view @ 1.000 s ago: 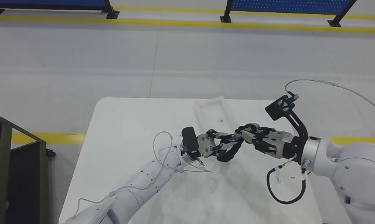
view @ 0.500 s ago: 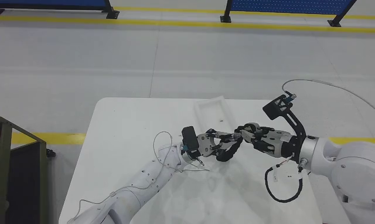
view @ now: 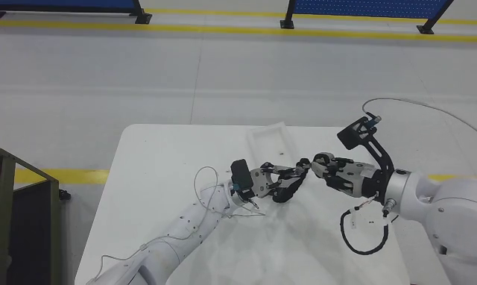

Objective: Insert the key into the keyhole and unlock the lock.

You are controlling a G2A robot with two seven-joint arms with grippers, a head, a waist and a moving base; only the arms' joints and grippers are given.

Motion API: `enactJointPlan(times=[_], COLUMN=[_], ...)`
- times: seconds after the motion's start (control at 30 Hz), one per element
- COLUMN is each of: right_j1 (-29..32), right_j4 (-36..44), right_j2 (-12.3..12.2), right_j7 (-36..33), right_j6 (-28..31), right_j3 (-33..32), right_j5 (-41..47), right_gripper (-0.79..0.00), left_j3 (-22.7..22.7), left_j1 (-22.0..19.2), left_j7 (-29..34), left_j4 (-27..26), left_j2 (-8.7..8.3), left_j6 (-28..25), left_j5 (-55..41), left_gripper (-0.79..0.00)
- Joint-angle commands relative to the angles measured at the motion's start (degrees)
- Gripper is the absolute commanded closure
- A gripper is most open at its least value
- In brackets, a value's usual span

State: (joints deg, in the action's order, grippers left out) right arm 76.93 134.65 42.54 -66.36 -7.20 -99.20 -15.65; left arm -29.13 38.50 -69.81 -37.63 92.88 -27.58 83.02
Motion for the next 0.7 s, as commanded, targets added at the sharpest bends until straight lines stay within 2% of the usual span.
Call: enactJointPlan(times=[0.0,0.43,0.67], right_j1=[-0.74,-5.54,-7.09], right_j4=[0.00,0.00,0.00], right_j2=[-0.25,-1.39,-1.71], right_j7=[-1.85,-11.13,-13.19], right_j6=[0.97,3.39,3.21], right_j3=[-0.35,0.59,2.11], right_j5=[-1.72,-4.02,-2.32], right_gripper=[0.000,0.000,0.000], left_j3=[-0.25,-0.35,0.14], left_j1=[0.03,0.02,-0.95], left_j7=[0.07,0.11,-1.11], left_j4=[-0.10,-0.52,1.38], left_j2=[0.02,0.89,2.64], left_j6=[-0.08,-0.36,-0.91], left_j5=[0.28,2.85,2.21], left_gripper=[0.000,0.000,0.000])
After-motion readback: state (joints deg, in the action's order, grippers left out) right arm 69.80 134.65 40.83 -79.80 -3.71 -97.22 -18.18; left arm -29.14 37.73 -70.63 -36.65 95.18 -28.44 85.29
